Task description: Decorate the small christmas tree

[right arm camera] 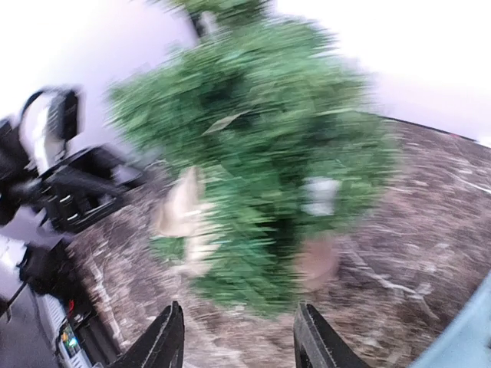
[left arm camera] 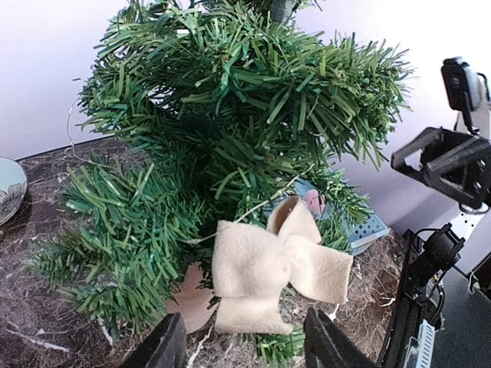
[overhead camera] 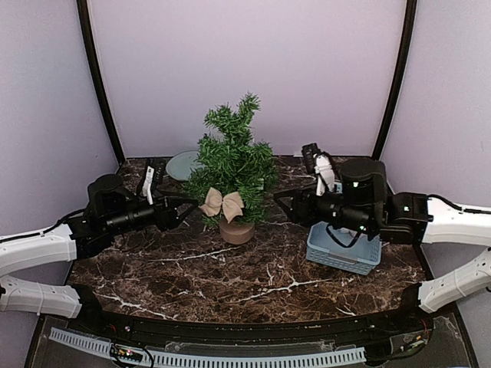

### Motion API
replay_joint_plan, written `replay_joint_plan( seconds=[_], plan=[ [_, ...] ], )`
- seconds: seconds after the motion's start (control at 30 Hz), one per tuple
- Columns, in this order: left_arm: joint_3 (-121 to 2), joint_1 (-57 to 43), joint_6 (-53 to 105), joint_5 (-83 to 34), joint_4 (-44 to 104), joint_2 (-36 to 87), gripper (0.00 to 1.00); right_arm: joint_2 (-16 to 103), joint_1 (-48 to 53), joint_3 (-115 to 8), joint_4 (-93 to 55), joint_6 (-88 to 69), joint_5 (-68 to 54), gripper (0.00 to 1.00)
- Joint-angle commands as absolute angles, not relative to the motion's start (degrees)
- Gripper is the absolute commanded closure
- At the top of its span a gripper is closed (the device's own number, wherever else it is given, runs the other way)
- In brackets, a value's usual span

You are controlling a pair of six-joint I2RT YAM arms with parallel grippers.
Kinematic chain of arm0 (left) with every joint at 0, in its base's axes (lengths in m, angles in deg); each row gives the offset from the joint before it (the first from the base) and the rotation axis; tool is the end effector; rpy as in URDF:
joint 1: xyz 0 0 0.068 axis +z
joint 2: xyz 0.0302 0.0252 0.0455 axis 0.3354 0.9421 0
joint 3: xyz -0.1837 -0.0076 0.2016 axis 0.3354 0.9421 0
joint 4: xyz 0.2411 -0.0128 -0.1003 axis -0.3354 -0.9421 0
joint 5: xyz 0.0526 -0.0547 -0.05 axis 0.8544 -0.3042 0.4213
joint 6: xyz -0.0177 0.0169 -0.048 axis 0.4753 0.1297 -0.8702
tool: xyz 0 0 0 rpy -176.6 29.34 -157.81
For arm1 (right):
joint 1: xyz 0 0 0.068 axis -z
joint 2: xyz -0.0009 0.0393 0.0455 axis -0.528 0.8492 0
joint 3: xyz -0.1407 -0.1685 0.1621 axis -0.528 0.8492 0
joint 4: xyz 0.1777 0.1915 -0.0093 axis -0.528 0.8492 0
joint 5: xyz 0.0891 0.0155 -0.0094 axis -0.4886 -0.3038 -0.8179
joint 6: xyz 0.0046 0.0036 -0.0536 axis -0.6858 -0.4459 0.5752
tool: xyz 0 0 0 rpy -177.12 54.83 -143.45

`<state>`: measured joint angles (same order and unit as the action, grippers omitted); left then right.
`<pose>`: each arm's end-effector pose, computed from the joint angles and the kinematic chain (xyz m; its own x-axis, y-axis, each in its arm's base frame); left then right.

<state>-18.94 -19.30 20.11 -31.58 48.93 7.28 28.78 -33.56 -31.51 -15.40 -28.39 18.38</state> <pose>0.1741 -0.1525 0.2752 -0.2969 -0.1260 -0.9465 0.7556 0.5751 -0.3136 0.1223 0.2418 0.3272 -0.4341 0.0454 -0.8997 -0.6219 0.7075 0.3358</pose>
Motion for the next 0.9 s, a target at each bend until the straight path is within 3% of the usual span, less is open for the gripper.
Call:
replay_joint_plan(
  seconds=[0.0,0.17,0.27,0.5,0.87],
  plan=[
    [-18.0,-19.1,17.6,-29.5,48.7,4.7,0.45,22.0,-21.7,-28.2,-3.1,-34.8,19.1,0.51],
    [-19.4,-18.6,17.3,-28.9,48.4,5.7,0.45,23.6,-4.0,-29.4,5.7,-31.4,15.4,0.53],
    [-20.5,-18.6,17.6,-28.9,48.3,6.2,0.45,28.1,1.4,-30.8,10.6,-29.6,15.1,0.54],
    [-20.6,-18.6,17.3,-28.1,49.4,6.6,0.44,36.2,7.3,-29.8,12.5,-29.1,17.5,0.61],
    [-20.7,-18.5,18.2,-27.1,48.4,6.2,0.44,47.2,10.5,-30.1,11.6,-27.8,20.9,0.58]
  ],
)
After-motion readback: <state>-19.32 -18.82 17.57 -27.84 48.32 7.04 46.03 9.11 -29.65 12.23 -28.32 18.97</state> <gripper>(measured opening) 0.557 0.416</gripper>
